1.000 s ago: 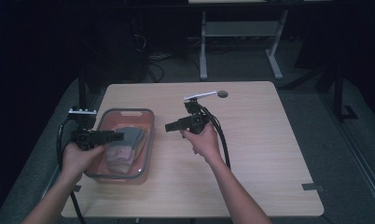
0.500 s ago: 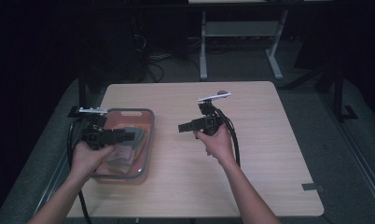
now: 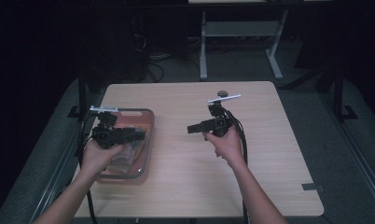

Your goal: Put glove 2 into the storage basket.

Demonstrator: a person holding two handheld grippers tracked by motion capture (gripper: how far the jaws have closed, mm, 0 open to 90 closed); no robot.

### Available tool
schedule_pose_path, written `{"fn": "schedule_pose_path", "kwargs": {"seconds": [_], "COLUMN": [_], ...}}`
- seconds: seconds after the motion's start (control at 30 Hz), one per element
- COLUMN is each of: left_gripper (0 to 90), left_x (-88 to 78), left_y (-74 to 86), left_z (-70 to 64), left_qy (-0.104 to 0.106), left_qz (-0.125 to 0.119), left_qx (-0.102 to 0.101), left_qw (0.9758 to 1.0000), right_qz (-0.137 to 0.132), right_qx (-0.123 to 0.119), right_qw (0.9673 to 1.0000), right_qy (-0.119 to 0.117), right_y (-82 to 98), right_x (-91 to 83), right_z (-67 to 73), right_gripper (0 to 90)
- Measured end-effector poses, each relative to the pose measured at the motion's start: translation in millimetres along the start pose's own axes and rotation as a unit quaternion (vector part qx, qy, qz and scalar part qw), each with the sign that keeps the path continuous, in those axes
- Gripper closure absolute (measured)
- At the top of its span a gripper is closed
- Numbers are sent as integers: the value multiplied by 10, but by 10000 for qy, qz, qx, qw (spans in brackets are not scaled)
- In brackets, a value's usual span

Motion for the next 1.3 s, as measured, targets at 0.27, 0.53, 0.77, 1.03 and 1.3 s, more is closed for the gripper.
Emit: {"fn": "schedule_pose_path", "kwargs": {"seconds": [0.27, 0.53, 0.77, 1.03, 1.3], "left_gripper": [356, 343, 307, 272, 254], "left_x": [76, 161, 222, 276, 390], "left_y": [-43, -70, -74, -75, -51], "left_z": [-153, -314, -426, -534, -687], "left_qy": [115, 223, 317, 376, 502], "left_qz": [-1, 24, 31, -19, 43], "left_qx": [78, 201, 255, 273, 374], "left_qw": [9999, 9995, 9992, 9989, 9980], "right_qz": [-25, -63, -95, -139, -117], "right_qx": [79, 105, 128, 208, 224], "right_qw": [9999, 9997, 9993, 9988, 9983], "right_qy": [111, 225, 325, 416, 524], "right_y": [61, 120, 163, 232, 292], "right_x": [-117, -228, -326, -439, -527], "right_z": [-122, -255, -328, -435, -529], "right_gripper": [523, 512, 500, 486, 471]}}
Point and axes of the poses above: each handheld gripper's, and its own axes: x roughly forward along the jaws, y roughly out of its underside, z roughly to its left, the point moved 9 cm from there along x, roughly forward along the jaws, and after that the axes turned 7 degrees about -y, right-handed, at the moved point
